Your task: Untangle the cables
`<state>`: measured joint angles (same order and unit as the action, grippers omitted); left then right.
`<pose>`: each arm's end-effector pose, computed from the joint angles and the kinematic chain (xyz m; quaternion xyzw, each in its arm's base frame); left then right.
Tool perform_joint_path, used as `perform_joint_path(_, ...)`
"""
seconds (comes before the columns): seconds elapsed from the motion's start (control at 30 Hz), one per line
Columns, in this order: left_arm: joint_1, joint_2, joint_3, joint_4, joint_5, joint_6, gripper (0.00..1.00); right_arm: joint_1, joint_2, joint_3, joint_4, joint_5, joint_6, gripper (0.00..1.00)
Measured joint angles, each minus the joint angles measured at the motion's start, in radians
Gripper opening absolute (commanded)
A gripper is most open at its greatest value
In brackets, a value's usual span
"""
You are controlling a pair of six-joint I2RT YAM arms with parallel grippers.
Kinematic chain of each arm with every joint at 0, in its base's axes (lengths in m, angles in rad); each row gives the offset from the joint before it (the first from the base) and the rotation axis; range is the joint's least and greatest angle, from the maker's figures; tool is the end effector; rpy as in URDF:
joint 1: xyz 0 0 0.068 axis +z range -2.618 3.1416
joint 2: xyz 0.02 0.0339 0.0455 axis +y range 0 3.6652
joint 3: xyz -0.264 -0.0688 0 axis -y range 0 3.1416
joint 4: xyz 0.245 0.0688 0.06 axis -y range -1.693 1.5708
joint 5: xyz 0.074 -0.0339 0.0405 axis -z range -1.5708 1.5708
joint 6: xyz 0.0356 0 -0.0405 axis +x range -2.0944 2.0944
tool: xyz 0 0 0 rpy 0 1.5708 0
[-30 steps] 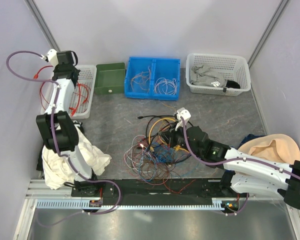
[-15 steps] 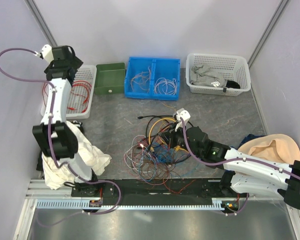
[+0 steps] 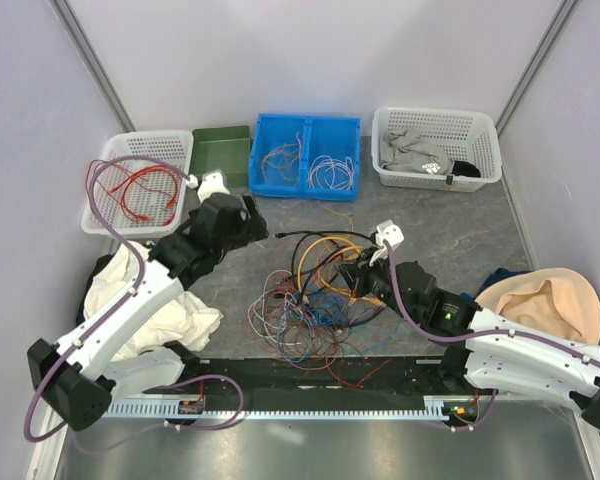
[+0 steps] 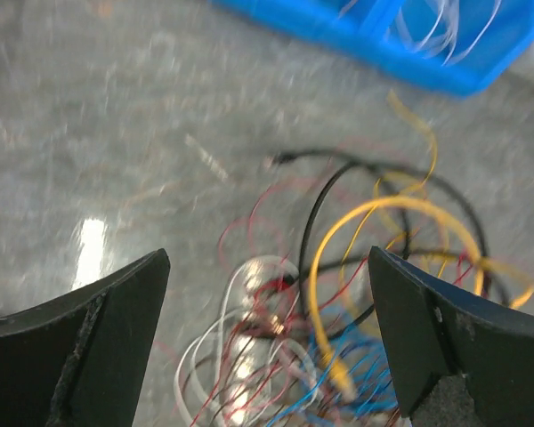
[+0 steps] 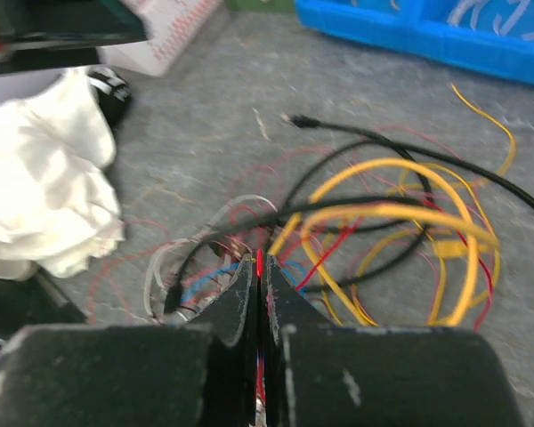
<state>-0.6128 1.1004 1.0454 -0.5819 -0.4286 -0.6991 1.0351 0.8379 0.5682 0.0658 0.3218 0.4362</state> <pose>0.1998 -0.1224 0.3320 -0.1333 0.8676 -0.1178 0.4644 0.1123 0.1671 0.2804 -0.1291 0.7612 0.3262 0.5455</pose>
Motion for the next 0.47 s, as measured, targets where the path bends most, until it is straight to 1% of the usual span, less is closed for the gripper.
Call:
perform_joint_path(0.13,-0.037,-0.108,-0.101,-0.027,0.029,-0.005,1.00,0.000,0.005,-0.048,-0.026,0.045,0.000,0.00)
perform_joint_path(0.3,-0.128,-0.263,-0.212,-0.010,0.061,-0.027,1.00,0.000,0.024,-0.102,-0.045,0.085,0.008,0.00)
perform_joint_path(0.4,-0.143,-0.290,-0.295,-0.003,0.072,-0.039,1.00,0.000,0.026,-0.121,-0.050,0.101,0.019,0.00)
perform_joint_path(0.43,-0.145,-0.286,-0.323,0.000,0.078,-0.040,1.00,0.000,0.026,-0.123,-0.053,0.105,0.021,0.03)
perform_joint_path(0.47,-0.146,-0.280,-0.342,0.002,0.086,-0.041,1.00,0.000,0.025,-0.125,-0.054,0.106,0.024,0.09)
